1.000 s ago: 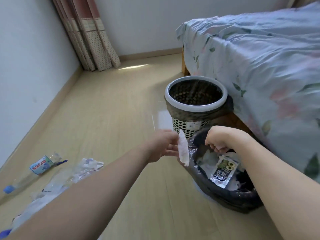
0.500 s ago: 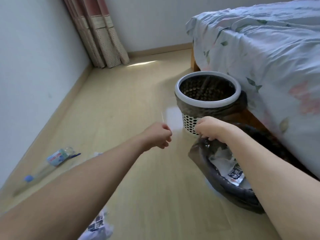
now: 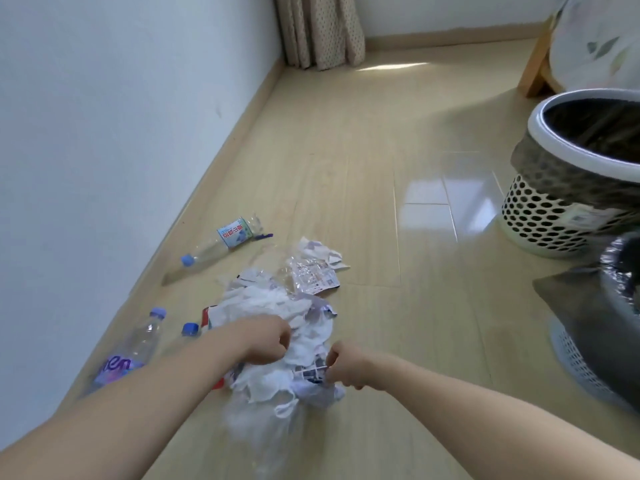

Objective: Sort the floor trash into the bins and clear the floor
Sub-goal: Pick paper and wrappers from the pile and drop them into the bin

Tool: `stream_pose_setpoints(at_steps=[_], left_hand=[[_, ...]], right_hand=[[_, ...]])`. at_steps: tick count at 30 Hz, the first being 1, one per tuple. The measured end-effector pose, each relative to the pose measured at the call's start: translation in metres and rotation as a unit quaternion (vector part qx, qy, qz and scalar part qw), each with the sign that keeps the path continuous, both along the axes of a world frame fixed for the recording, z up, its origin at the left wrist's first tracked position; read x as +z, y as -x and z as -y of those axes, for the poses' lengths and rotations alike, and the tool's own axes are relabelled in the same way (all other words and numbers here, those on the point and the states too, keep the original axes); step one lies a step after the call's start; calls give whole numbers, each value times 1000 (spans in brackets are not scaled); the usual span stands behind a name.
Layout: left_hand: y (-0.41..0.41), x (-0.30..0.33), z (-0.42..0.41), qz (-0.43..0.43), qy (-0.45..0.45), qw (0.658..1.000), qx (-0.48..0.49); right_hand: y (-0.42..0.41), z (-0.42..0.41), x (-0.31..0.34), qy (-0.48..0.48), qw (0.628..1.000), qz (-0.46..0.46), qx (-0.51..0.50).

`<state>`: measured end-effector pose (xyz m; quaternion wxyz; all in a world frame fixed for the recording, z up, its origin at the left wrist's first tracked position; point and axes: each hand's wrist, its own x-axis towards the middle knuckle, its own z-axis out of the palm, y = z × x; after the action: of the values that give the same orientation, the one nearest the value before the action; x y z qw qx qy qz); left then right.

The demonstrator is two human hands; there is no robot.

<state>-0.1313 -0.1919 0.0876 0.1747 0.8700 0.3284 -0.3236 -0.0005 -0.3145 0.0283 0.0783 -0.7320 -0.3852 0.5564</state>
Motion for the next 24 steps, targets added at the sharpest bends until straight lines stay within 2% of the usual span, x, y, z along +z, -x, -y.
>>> stream_pose_setpoints(at_steps=[5,8,13,18,21,24], left_hand=[[35,-25,-11,11,22,1000,-9],[42,-34,-20,31,37,999,-1],[40,-43,-20,60,47,997,-20],[22,-57,6,118,-20,985,-128],[9,-73,34,88,-116,967,-211],[-1,-84,44,55,-173,956,-231]], right_hand=[[31,1,-20,-23,999,24,-31],[27,-5,-23,-10,997,72,7],[-10,-4,-9,42,998,49,16],[-56,20,14,74,993,88,-20],[-71,36,25,69,990,118,-46],[-80,46,33,73,989,104,-70]])
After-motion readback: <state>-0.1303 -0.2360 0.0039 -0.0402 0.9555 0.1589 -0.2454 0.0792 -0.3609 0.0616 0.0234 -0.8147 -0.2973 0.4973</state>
